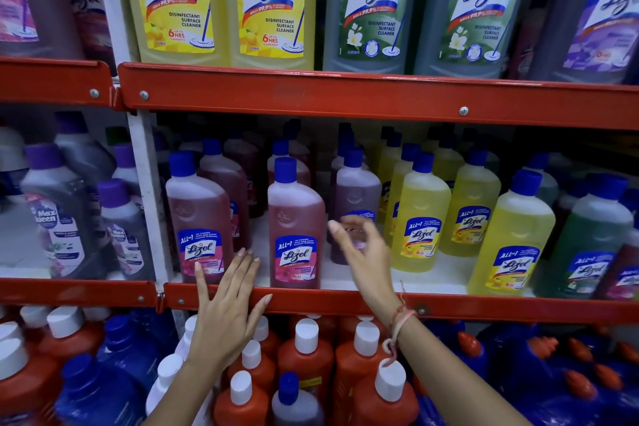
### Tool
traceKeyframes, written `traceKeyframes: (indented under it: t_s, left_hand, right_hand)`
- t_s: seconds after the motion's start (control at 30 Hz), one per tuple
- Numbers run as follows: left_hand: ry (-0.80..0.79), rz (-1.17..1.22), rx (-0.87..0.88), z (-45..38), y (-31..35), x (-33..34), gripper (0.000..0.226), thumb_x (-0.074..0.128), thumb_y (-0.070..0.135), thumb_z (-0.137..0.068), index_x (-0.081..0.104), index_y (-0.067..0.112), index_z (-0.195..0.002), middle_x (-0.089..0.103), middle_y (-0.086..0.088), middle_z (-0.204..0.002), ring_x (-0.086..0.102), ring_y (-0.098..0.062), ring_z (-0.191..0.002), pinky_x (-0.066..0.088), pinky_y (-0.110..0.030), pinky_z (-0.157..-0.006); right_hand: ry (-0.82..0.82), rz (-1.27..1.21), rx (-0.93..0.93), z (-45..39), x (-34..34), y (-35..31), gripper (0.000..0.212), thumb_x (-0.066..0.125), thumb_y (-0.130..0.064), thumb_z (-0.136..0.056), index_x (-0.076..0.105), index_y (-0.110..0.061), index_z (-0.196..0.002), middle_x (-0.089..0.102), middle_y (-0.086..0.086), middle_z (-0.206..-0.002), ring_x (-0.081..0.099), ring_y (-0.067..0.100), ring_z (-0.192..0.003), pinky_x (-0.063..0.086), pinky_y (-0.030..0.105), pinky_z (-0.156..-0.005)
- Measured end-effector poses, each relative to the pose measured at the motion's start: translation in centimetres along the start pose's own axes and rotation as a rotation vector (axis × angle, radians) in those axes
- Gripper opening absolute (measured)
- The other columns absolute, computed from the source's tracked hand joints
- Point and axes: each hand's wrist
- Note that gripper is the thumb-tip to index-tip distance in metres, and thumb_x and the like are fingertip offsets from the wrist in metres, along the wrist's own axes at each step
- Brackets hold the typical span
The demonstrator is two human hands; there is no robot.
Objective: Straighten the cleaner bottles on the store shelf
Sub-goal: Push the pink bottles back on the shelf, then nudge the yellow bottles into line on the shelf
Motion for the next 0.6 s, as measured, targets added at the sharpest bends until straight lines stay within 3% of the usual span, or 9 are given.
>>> traceKeyframes:
  t_s: [0.07,0.13,0.23,0.37,0.6]
  left_hand:
    - [0.0,-0.005,-0.001,0.0,0.0,0.0,0.064,0.023,0.054,-0.094,0.033,0.016,-0.144,0.037,-0.004,-0.152,0.014,-0.011,-0.146,0.003,-0.064,-0.116]
    - [0.008,-0.004,-0.003,0.0,0.0,0.0,0.064,0.024,0.054,-0.093,0.033,0.016,-0.144,0.036,-0.003,-0.152,0.008,-0.008,-0.147,0.003,-0.064,-0.116]
    - [0.011,0.006,-0.005,-0.1,-0.1,0.1,0.064,0.024,0.054,-0.093,0.032,0.016,-0.144,0.036,-0.003,-0.152,0.004,-0.006,-0.147,0.002,-0.063,-0.116]
    - [0.008,0.011,-0.01,-0.1,-0.1,0.1,0.064,0.024,0.055,-0.093,0.031,0.017,-0.145,0.035,-0.002,-0.152,0.002,-0.005,-0.147,0.003,-0.064,-0.116]
    - [0.02,0.003,-0.012,-0.1,-0.2,0.4,0.064,0.023,0.055,-0.093,0.032,0.018,-0.144,0.035,-0.003,-0.151,0.0,-0.005,-0.147,0.001,-0.062,-0.116]
  right_hand:
    - [0.16,0.102,-0.064,-1.0,-1.2,0.4,0.037,0.067,-0.041,-0.081,0.058,-0.018,-0.108,0.061,-0.002,-0.107,0.062,0.01,-0.093,0.046,0.011,-0.071]
    - [0.181,0.19,-0.051,-2.2,-2.1,1.2,0.049,0.068,-0.036,-0.082,0.05,-0.014,-0.122,0.052,-0.002,-0.117,0.058,0.013,-0.101,0.043,0.01,-0.074]
    - [0.044,0.199,0.046,-4.0,-2.7,3.0,0.073,0.071,-0.037,-0.078,0.035,-0.014,-0.137,0.049,0.002,-0.132,0.054,0.016,-0.115,0.048,0.024,-0.089]
    - [-0.149,0.053,0.199,-5.4,-2.9,4.5,0.074,0.077,-0.033,-0.073,0.035,-0.02,-0.133,0.058,0.005,-0.128,0.059,0.02,-0.112,0.052,0.038,-0.093]
    - [-0.191,-0.05,0.316,-5.7,-3.1,5.1,0.073,0.08,-0.023,-0.07,0.038,-0.016,-0.128,0.06,0.007,-0.118,0.06,0.02,-0.1,0.052,0.023,-0.075]
Point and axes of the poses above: each hand's wrist, its own z-axis away from the middle knuckle, its own x-axis out of the palm, y = z × x
